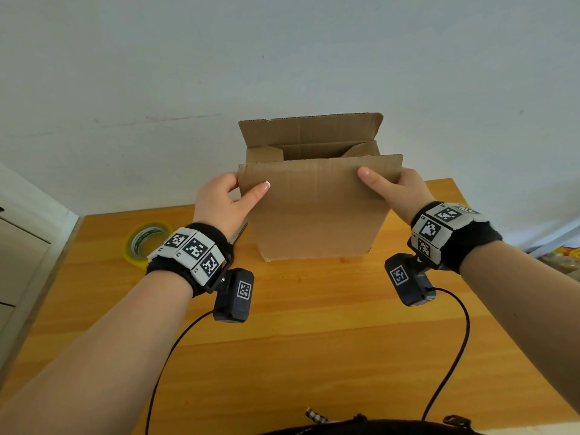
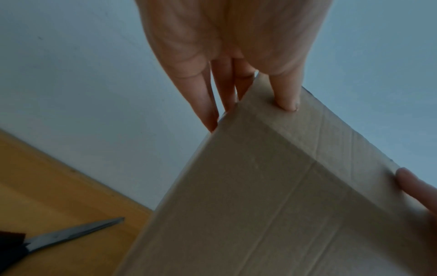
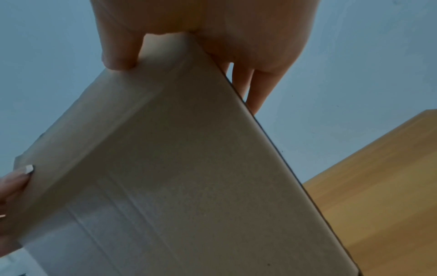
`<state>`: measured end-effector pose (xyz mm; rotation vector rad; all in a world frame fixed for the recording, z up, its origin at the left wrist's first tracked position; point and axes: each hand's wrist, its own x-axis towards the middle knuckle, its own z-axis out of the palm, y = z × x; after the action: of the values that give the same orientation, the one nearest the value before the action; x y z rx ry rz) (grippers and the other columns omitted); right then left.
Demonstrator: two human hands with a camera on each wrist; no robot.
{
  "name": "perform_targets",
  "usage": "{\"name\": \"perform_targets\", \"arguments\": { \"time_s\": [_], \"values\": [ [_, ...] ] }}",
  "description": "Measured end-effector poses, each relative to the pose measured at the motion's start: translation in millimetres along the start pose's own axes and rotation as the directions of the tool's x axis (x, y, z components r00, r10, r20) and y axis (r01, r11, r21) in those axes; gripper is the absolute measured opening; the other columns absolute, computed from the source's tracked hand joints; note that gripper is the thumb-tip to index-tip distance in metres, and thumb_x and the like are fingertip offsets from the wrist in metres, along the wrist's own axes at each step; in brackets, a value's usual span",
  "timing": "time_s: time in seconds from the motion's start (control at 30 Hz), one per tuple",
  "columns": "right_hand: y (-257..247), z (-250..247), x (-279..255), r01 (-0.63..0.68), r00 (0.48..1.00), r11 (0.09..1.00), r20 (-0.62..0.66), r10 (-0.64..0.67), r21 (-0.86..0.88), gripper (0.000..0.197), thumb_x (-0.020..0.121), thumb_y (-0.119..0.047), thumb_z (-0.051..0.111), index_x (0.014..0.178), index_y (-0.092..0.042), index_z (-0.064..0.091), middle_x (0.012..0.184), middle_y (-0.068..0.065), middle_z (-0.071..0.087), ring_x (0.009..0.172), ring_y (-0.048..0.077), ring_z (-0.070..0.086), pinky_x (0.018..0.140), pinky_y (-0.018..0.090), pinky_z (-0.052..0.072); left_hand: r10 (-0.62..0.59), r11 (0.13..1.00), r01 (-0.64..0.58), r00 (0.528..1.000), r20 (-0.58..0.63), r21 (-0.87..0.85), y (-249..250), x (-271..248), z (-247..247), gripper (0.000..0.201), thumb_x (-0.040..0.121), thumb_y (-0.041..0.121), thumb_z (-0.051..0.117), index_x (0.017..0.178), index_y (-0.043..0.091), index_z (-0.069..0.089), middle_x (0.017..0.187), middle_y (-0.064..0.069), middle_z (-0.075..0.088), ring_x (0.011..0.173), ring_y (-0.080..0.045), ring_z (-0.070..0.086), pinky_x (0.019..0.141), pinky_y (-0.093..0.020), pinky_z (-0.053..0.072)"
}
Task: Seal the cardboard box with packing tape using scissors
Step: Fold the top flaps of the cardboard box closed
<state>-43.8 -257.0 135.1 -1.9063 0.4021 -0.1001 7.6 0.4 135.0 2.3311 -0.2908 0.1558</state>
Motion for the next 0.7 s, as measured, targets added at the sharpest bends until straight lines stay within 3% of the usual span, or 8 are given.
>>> {"name": "perform_targets", "arguments": {
  "time_s": [0.07, 0.13, 0.2, 0.3, 0.4, 0.5, 0.6, 0.7],
  "values": [
    [1.4, -0.7, -0.3, 0.013, 1.000, 1.000, 0.013, -0.013, -0.009, 0.048, 0.083, -0.042, 0.061, 0.119, -0.011, 0.056, 0.103, 0.000, 0.059, 0.095, 0.016, 0.056, 0.071, 0.020, 0.041, 0.002, 0.999, -0.004, 0.999, 0.039, 0.042, 0.1, 0.2, -1.0, 0.037, 0.085, 0.044, 0.060, 0.090, 0.007, 0.065, 0.084, 0.000, 0.062, 0.079, -0.012, 0.054, 0.066, -0.013, 0.037],
    [2.2, -0.8, 0.9, 0.014, 1.000, 1.000, 0.023, -0.014, -0.008, 0.048, 0.082, -0.041, 0.063, 0.119, -0.011, 0.056, 0.102, -0.001, 0.059, 0.094, 0.015, 0.055, 0.068, 0.018, 0.041, 0.002, 0.997, -0.007, 0.998, 0.060, 0.077, 1.6, 0.9, -1.6, 0.031, 0.085, 0.043, 0.060, 0.077, 0.014, 0.059, 0.072, 0.008, 0.057, 0.067, -0.004, 0.050, 0.060, -0.010, 0.035],
    [0.9, -1.5, 2.6, 0.004, 0.999, 1.000, 0.035, -0.004, 0.023, 0.048, 0.081, -0.040, 0.064, 0.119, -0.012, 0.056, 0.103, -0.001, 0.059, 0.095, 0.016, 0.056, 0.070, 0.018, 0.042, -0.013, 0.998, 0.010, 0.998, 0.056, 0.057, 0.5, 1.5, -1.6, 0.029, 0.085, 0.043, 0.060, 0.072, 0.017, 0.056, 0.071, 0.008, 0.057, 0.067, -0.004, 0.051, 0.062, -0.015, 0.038],
    [0.2, -2.6, 4.8, 0.022, 0.999, 0.995, 0.022, -0.024, 0.097, 0.048, 0.082, -0.033, 0.067, 0.124, -0.014, 0.053, 0.106, -0.003, 0.060, 0.100, 0.014, 0.058, 0.077, 0.020, 0.044, -0.047, 0.999, 0.048, 0.999, 0.023, -0.022, -5.3, 3.8, -0.8, 0.040, 0.084, 0.045, 0.060, 0.085, 0.005, 0.064, 0.086, -0.011, 0.066, 0.081, -0.022, 0.060, 0.070, -0.028, 0.049],
    [4.7, -2.0, 2.5, 0.078, 0.997, 0.988, -0.036, -0.073, 0.135, 0.041, 0.085, -0.025, 0.065, 0.124, -0.022, 0.051, 0.101, -0.016, 0.059, 0.093, 0.000, 0.056, 0.078, 0.015, 0.046, -0.048, 0.997, 0.048, 0.999, 0.001, -0.057, -5.4, 1.8, 1.1, 0.026, 0.087, 0.038, 0.060, 0.087, 0.012, 0.065, 0.088, -0.003, 0.067, 0.083, -0.016, 0.060, 0.069, -0.016, 0.045],
    [14.8, -1.3, 1.6, 0.099, 0.993, 0.994, -0.070, -0.095, 0.053, 0.037, 0.085, -0.033, 0.064, 0.119, -0.021, 0.057, 0.106, -0.007, 0.063, 0.101, 0.012, 0.059, 0.087, 0.029, 0.049, -0.059, 0.993, 0.057, 0.998, -0.016, -0.107, -3.4, 0.3, 3.5, 0.018, 0.087, 0.032, 0.062, 0.094, 0.016, 0.066, 0.096, 0.002, 0.067, 0.091, -0.014, 0.061, 0.082, -0.027, 0.050],
    [19.6, 0.9, 1.8, 0.133, 0.987, 0.991, -0.088, -0.131, 0.015, 0.034, 0.085, -0.035, 0.062, 0.116, -0.020, 0.059, 0.104, -0.005, 0.065, 0.098, 0.014, 0.060, 0.085, 0.030, 0.051, -0.072, 0.989, 0.067, 0.997, -0.030, -0.134, -4.6, 0.4, 5.3, 0.021, 0.086, 0.030, 0.064, 0.102, 0.017, 0.066, 0.103, 0.002, 0.067, 0.101, -0.015, 0.062, 0.090, -0.037, 0.051],
    [20.6, 2.2, 2.1, 0.144, 0.985, 0.989, -0.093, -0.143, 0.004, 0.033, 0.085, -0.036, 0.062, 0.115, -0.021, 0.060, 0.102, -0.005, 0.065, 0.096, 0.013, 0.061, 0.082, 0.027, 0.051, -0.073, 0.988, 0.069, 0.997, -0.025, -0.137, -5.3, 0.3, 6.3, 0.021, 0.086, 0.030, 0.063, 0.103, 0.017, 0.065, 0.105, 0.002, 0.067, 0.103, -0.016, 0.062, 0.092, -0.038, 0.051]
  ]
}}
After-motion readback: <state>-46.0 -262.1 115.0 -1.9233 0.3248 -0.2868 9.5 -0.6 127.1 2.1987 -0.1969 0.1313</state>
